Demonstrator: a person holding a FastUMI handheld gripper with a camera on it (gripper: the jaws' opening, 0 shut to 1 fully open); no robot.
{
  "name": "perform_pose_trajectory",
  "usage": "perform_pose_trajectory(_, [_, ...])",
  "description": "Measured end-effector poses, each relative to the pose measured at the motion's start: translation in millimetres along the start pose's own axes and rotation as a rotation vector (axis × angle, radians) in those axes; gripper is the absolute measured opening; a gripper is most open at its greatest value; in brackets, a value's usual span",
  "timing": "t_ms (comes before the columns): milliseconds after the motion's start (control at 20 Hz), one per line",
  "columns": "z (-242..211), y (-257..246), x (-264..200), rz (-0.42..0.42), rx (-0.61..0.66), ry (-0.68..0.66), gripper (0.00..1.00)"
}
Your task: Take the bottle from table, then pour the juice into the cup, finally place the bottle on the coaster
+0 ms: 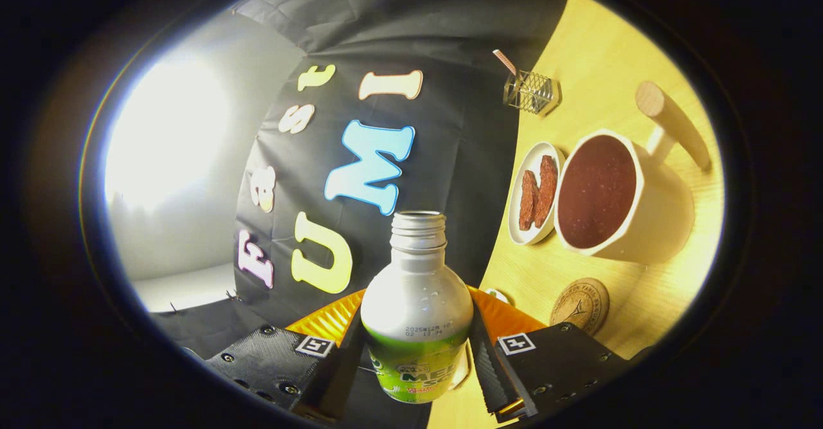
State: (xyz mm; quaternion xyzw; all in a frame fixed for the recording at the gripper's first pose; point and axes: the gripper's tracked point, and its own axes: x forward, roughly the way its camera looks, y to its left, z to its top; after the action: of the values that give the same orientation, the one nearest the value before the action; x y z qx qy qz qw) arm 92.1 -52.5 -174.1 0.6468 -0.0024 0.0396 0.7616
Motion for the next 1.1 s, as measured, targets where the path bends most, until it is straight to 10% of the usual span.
perform_pose_trajectory(1100, [9, -7, 6, 0.018, 0.317, -0.097, 0.77])
